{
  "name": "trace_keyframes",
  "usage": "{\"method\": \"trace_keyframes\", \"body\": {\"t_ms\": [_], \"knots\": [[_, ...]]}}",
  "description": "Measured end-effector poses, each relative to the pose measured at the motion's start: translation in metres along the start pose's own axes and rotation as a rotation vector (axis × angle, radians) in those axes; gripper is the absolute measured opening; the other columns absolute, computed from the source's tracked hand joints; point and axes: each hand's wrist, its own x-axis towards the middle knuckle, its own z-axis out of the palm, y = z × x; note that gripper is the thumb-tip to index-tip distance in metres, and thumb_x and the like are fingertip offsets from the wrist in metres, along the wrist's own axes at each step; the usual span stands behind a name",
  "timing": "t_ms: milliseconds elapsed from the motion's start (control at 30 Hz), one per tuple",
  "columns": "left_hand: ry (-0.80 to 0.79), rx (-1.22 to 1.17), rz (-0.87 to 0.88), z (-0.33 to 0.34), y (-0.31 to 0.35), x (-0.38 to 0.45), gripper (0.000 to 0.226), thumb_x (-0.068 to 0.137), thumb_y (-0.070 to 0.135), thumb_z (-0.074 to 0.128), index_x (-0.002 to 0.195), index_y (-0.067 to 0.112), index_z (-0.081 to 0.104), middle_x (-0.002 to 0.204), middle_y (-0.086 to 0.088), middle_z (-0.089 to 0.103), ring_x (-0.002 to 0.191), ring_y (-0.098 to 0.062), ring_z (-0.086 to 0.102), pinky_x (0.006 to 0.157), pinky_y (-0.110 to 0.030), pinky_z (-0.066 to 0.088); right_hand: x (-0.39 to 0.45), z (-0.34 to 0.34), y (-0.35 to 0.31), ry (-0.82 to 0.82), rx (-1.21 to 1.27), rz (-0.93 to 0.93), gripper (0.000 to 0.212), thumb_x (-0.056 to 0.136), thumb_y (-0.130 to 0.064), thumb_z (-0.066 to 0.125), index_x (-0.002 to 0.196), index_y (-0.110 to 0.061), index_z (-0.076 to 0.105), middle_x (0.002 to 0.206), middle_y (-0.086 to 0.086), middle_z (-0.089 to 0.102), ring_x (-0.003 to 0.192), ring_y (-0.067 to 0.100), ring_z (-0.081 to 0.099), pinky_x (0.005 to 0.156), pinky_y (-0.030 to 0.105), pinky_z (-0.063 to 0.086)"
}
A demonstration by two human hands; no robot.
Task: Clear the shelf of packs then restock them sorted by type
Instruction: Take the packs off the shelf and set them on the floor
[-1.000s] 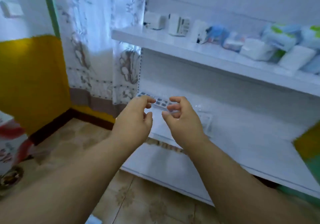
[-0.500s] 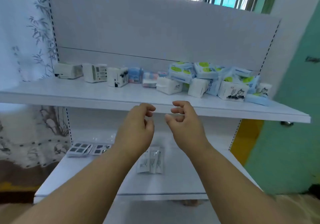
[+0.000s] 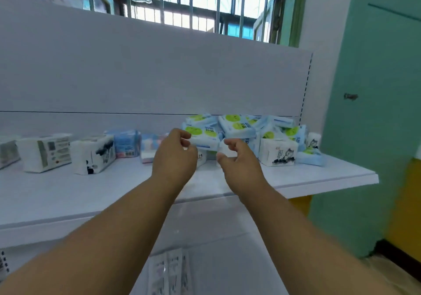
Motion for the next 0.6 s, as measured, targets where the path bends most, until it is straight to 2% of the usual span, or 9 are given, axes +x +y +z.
{"method": "trace_keyframes", "body": {"t_ms": [100,200,267,300,367,433,467,533,600], "knots": [[0.116,0.122,-0.116,0.019,-0.011,0.052,0.038,0.092,0.035,0.053,0.126,0.018,0.056,0.123,-0.005,0.061,0.110,-0.024,0.056,0.085,-0.033,0.042,0.043,0.005,0.005,-0.080,0.030,0.048,0.041,0.095,-0.028,0.059,0.135,-0.030,0.048,0.116,-0.009,0.053,0.103,0.016,0.062,0.091,0.037,0.054],[0.008,0.400,-0.263,0.035,-0.021,0.093,0.065,0.086,0.063,0.037,0.121,0.014,0.061,0.124,-0.013,0.062,0.118,-0.033,0.053,0.095,-0.042,0.040,0.072,0.014,0.007,-0.209,0.084,0.114,0.037,0.097,-0.026,0.055,0.133,-0.030,0.048,0.104,-0.003,0.059,0.086,0.016,0.066,0.084,0.040,0.059],[-0.046,0.493,-0.290,0.045,-0.023,0.103,0.073,0.078,0.072,0.035,0.113,0.015,0.064,0.118,-0.012,0.065,0.115,-0.034,0.054,0.098,-0.044,0.039,0.085,0.020,0.006,-0.286,0.180,0.175,0.032,0.099,-0.021,0.052,0.129,-0.028,0.047,0.093,-0.005,0.055,0.077,0.019,0.067,0.081,0.042,0.058],[-0.012,0.484,-0.277,0.048,-0.021,0.105,0.066,0.076,0.070,0.042,0.111,0.018,0.064,0.114,-0.009,0.066,0.113,-0.034,0.055,0.096,-0.043,0.042,0.090,0.023,0.005,-0.303,0.206,0.189,0.029,0.099,-0.019,0.051,0.127,-0.026,0.047,0.093,0.000,0.057,0.073,0.020,0.066,0.078,0.042,0.058],[0.113,0.360,-0.241,0.048,-0.019,0.107,0.042,0.079,0.052,0.059,0.108,0.023,0.058,0.105,-0.005,0.065,0.107,-0.032,0.057,0.090,-0.039,0.046,0.101,0.029,0.006,-0.292,0.243,0.196,0.026,0.098,-0.015,0.049,0.123,-0.022,0.049,0.100,0.014,0.065,0.061,0.018,0.065,0.064,0.035,0.057],[0.258,0.075,-0.231,0.042,-0.018,0.111,0.030,0.077,0.028,0.064,0.104,0.024,0.053,0.097,-0.002,0.061,0.095,-0.029,0.061,0.081,-0.037,0.051,0.114,0.033,0.006,-0.246,0.285,0.172,0.026,0.096,-0.009,0.044,0.118,-0.023,0.051,0.103,0.015,0.064,0.053,0.017,0.062,0.058,0.031,0.052],[0.338,-0.077,-0.243,0.037,-0.018,0.114,0.030,0.076,0.019,0.062,0.103,0.023,0.051,0.096,-0.002,0.060,0.086,-0.026,0.060,0.074,-0.036,0.053,0.122,0.036,0.005,-0.224,0.301,0.159,0.029,0.095,-0.006,0.042,0.116,-0.023,0.051,0.101,0.011,0.062,0.053,0.017,0.061,0.058,0.031,0.051],[0.486,-0.263,-0.297,0.028,-0.021,0.121,0.033,0.077,0.008,0.057,0.105,0.023,0.046,0.100,-0.003,0.055,0.074,-0.016,0.053,0.060,-0.029,0.045,0.139,0.043,0.002,-0.211,0.360,0.181,0.036,0.095,-0.002,0.040,0.122,-0.024,0.052,0.098,0.007,0.058,0.057,0.018,0.060,0.059,0.033,0.051],[0.578,-0.351,-0.344,0.024,-0.027,0.126,0.036,0.080,0.005,0.056,0.109,0.022,0.044,0.102,-0.004,0.053,0.070,-0.010,0.048,0.056,-0.027,0.038,0.154,0.054,-0.001,-0.263,0.459,0.282,0.045,0.097,-0.003,0.039,0.133,-0.029,0.047,0.101,0.007,0.055,0.063,0.022,0.061,0.059,0.033,0.053]]}}
